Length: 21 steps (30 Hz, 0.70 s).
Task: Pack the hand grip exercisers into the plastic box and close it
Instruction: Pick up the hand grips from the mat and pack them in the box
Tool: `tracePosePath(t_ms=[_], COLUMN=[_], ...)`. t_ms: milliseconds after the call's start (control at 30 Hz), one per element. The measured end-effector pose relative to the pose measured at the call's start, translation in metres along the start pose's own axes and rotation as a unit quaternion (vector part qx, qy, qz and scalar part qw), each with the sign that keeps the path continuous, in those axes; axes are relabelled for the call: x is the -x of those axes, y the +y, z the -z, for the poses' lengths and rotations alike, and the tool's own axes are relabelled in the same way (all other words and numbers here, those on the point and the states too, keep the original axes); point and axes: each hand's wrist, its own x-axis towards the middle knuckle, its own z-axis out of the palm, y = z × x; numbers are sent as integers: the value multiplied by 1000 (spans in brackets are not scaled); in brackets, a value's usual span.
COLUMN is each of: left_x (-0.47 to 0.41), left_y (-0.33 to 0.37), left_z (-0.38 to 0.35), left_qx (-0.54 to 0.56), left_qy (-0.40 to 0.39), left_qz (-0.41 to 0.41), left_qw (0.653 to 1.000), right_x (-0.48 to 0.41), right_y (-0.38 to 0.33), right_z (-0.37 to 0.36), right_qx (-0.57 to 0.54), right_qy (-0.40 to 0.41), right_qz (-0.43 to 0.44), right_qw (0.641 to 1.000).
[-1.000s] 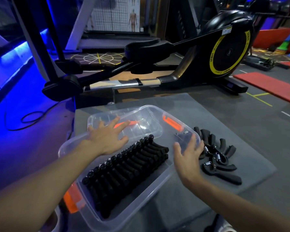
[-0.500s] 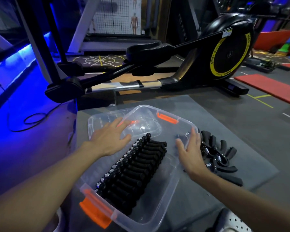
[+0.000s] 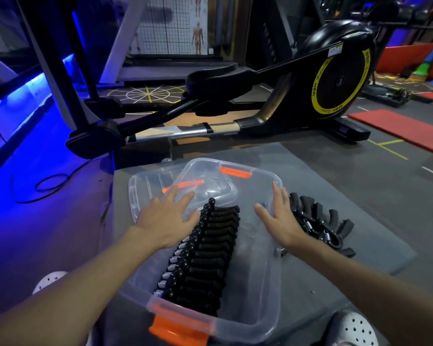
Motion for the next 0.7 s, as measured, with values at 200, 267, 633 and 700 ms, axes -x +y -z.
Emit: tracePosePath(t_ms=[200, 267, 633, 700], left_x=[-1, -1, -3, -8], left_y=[-4, -3, 37, 65], left_z=[8, 7, 28, 34], left_qx=[17, -7, -76, -85], left_qy=[8, 3, 2, 58], left_qz=[-3, 2, 10, -51], left_qw=[1000, 1000, 997, 993], right_x=[2, 11, -17, -21], right_y=[-3, -3, 12, 30], right_z=[0, -10, 26, 33], right_qx=[-33, -26, -118, -138], right_qy=[50, 47, -49, -32], right_qz=[7, -15, -20, -51], right_qw=[998, 998, 992, 989])
